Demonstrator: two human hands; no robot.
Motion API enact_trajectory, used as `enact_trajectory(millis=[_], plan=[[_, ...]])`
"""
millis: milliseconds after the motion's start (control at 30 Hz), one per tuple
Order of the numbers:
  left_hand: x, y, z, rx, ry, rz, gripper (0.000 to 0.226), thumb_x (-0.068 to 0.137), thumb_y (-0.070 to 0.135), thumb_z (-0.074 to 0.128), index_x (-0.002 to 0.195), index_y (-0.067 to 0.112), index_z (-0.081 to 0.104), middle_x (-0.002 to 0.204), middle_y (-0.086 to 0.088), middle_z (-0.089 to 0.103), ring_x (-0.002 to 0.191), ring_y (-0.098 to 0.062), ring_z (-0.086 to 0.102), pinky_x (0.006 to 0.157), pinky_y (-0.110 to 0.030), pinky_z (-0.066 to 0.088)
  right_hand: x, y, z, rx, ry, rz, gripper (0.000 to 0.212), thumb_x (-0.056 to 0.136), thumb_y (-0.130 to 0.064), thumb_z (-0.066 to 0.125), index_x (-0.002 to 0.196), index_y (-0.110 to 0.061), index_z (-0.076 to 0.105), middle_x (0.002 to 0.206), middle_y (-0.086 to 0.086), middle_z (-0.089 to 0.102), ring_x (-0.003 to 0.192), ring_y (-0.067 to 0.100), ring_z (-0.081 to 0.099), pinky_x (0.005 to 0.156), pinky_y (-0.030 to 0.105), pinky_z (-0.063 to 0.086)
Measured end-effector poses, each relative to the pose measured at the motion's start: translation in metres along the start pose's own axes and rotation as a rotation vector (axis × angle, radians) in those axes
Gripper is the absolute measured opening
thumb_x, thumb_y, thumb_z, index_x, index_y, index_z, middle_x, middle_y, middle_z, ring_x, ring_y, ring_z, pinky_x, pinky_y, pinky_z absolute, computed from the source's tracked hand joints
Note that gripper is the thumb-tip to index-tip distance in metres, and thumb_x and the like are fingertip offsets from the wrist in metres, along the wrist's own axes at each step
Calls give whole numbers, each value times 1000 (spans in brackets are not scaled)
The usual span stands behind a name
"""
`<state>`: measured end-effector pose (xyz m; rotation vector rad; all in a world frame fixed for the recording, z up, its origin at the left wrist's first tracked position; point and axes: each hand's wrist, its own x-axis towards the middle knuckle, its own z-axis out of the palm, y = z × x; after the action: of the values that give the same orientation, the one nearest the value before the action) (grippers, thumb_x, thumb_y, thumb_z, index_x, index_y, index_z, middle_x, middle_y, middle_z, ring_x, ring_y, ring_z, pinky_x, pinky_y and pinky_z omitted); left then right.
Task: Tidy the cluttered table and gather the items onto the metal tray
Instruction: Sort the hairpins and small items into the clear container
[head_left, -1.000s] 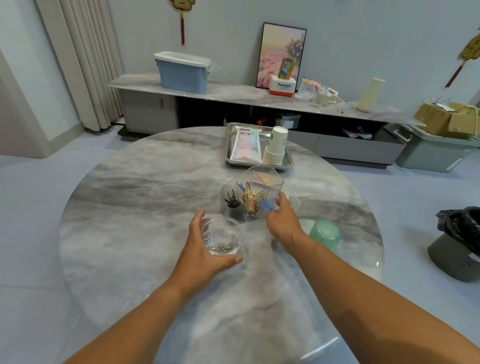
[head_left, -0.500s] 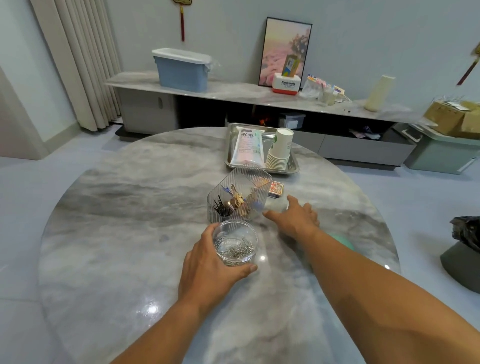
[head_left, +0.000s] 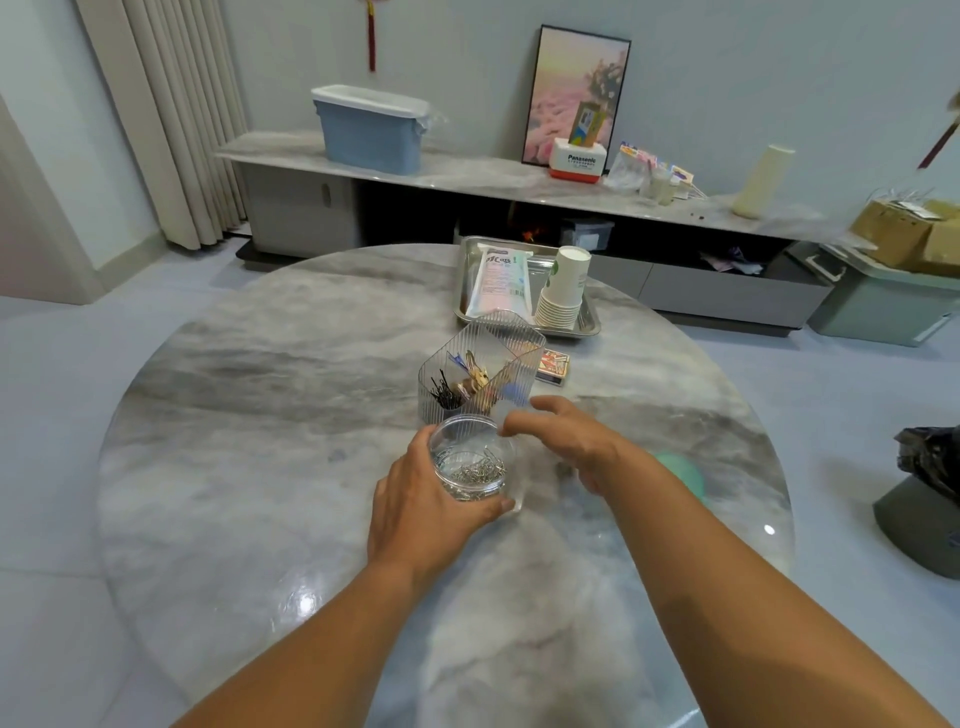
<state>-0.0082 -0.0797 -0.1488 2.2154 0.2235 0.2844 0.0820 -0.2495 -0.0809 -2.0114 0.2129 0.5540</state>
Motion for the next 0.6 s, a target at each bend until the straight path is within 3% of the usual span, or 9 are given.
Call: enact_trajectory(millis=[100, 167, 267, 367, 467, 600], plan=[[1, 0, 1, 27, -16, -3, 116, 41, 86, 74, 140, 42, 34, 136, 15, 56, 127, -13, 51, 104, -34, 41, -17, -9, 12, -14, -119, -48, 96, 56, -44, 85, 143, -35, 46, 137, 3, 50, 105, 15, 54, 69, 28, 40], [1, 2, -1, 17, -15, -2, 111, 42, 84, 74, 137, 43, 35, 131, 16, 59, 124, -13, 53, 101, -32, 40, -24, -13, 21, -114, -97, -126, 98, 55, -43, 88, 144, -37, 45, 140, 6, 47, 110, 18, 57, 83, 33, 51], [-2, 1, -7, -78, -17, 42, 99, 42, 72, 82, 128, 52, 36, 113, 24, 61, 113, -11, 60, 97, -32, 48, -36, -18, 31, -287, -79, -195, 101, 58, -43, 91, 147, -41, 43, 145, 1, 32, 125, 28, 50, 105, 44, 49], [-5, -5, -14, -263, -77, 32, 101, 45, 60, 90, 128, 62, 33, 126, 26, 48, 116, -7, 58, 96, -35, 54, -47, -22, 32, -332, -157, -222, 88, 67, -47, 87, 144, -45, 43, 148, -1, 28, 125, 25, 47, 102, 40, 48], [-6, 3, -20, -362, -137, 34, 115, 49, 57, 91, 144, 52, 27, 136, 22, 30, 127, -5, 49, 102, -28, 49, -57, -25, 33, -268, -204, -265, 81, 69, -63, 81, 138, -48, 42, 148, -5, 36, 125, 20, 51, 89, 33, 49], [-7, 27, -30, -572, -131, 7, 120, 45, 48, 93, 146, 48, 27, 139, 23, 41, 124, 10, 50, 100, -21, 50, -71, -27, 37, -236, -11, -411, 81, 65, -78, 72, 135, -48, 44, 142, -3, 45, 121, 15, 54, 84, 25, 48]])
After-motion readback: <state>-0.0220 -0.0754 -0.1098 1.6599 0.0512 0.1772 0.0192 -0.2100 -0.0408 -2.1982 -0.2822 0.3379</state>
